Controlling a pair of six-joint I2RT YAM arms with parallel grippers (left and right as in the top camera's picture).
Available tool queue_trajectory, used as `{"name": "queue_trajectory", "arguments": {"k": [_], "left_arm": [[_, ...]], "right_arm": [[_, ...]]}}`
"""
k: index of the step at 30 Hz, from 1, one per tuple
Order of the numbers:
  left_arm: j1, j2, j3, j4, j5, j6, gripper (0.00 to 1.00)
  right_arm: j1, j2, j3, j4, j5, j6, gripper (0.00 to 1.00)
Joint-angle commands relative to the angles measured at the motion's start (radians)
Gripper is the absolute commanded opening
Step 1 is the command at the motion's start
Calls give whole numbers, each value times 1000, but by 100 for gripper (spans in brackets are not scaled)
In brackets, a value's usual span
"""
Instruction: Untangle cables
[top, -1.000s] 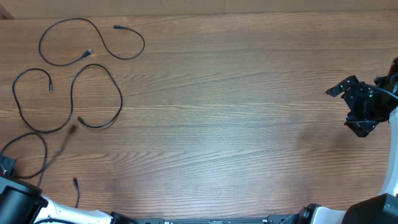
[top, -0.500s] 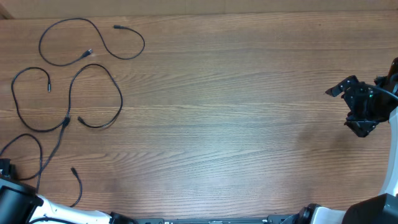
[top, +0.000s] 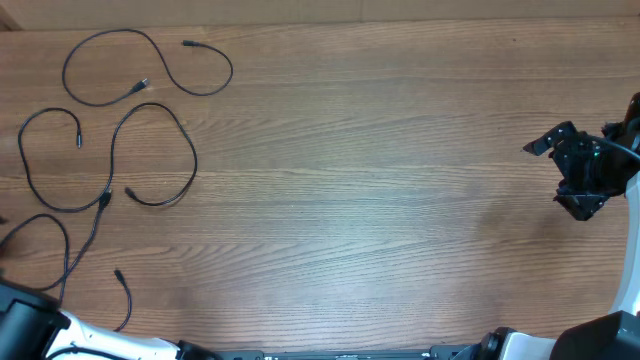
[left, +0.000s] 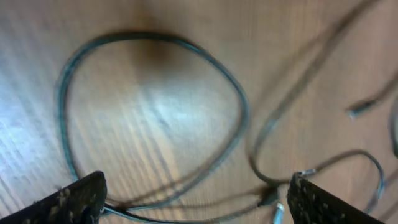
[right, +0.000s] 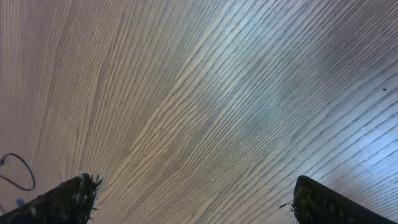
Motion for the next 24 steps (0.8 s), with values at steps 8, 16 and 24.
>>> {"name": "queue_trajectory", "arguments": {"k": [8, 16, 24], "left_arm": [[-204, -114, 98, -68, 53, 213, 91], [-459, -116, 94, -139, -65, 401, 94], [-647, -103, 93, -185, -270, 401, 90]], "right_arm": [[-1, -7, 18, 2, 2, -5, 100], [-1, -7, 18, 2, 2, -4, 100], [-1, -7, 18, 2, 2, -4, 100]]}}
